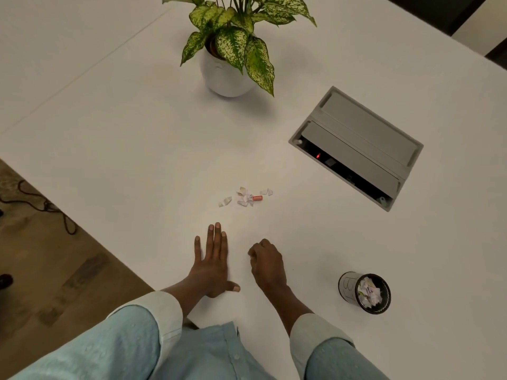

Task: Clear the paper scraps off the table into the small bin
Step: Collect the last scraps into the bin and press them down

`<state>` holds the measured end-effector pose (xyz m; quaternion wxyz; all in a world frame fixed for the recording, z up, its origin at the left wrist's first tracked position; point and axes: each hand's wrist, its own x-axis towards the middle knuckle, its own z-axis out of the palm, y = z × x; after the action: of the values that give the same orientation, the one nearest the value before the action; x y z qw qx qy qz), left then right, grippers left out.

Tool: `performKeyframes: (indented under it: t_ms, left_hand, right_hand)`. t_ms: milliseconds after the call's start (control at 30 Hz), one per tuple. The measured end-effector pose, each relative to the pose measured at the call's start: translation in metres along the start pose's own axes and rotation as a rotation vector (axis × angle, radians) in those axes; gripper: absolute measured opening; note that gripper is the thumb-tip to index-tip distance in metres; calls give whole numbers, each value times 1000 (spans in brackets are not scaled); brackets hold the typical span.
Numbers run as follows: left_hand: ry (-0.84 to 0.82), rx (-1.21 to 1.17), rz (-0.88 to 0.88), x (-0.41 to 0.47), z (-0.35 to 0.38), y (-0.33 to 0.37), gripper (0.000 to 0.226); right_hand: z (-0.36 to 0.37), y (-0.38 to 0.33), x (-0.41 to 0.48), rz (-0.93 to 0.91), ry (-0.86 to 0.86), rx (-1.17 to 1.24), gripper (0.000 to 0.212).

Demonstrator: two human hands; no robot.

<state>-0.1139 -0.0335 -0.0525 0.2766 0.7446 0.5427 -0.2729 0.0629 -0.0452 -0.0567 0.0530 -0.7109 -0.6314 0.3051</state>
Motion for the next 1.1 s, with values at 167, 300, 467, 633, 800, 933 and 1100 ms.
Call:
performKeyframes:
  t_ms: [167,300,467,633,800,933,1100]
  left_hand:
    - [-28,-1,-29,2,-1,2,151]
    - [-45,5,-45,1,-4,4,152]
    - [-69,7,-64,1,-6,6,154]
    - [-93,8,-68,0,-8,5,154]
    - [-125,24,-70,2,-9,6,154]
    - [-141,20,-69,3,-9,5,154]
    - [-151,31,-76,0,-12,9,153]
  right_hand:
    - [-7,12,-12,111,-49,30,10]
    - [-8,23,-25,214,-16,132,9]
    - [-31,36,-54,354,187,413,16]
    - [-90,59,-98,396,473,512,23]
    - [-151,99,-142,556,732,502,16]
    - [-152,135,-153,579,820,467,20]
    - [-134,142,-153,547,783,420,20]
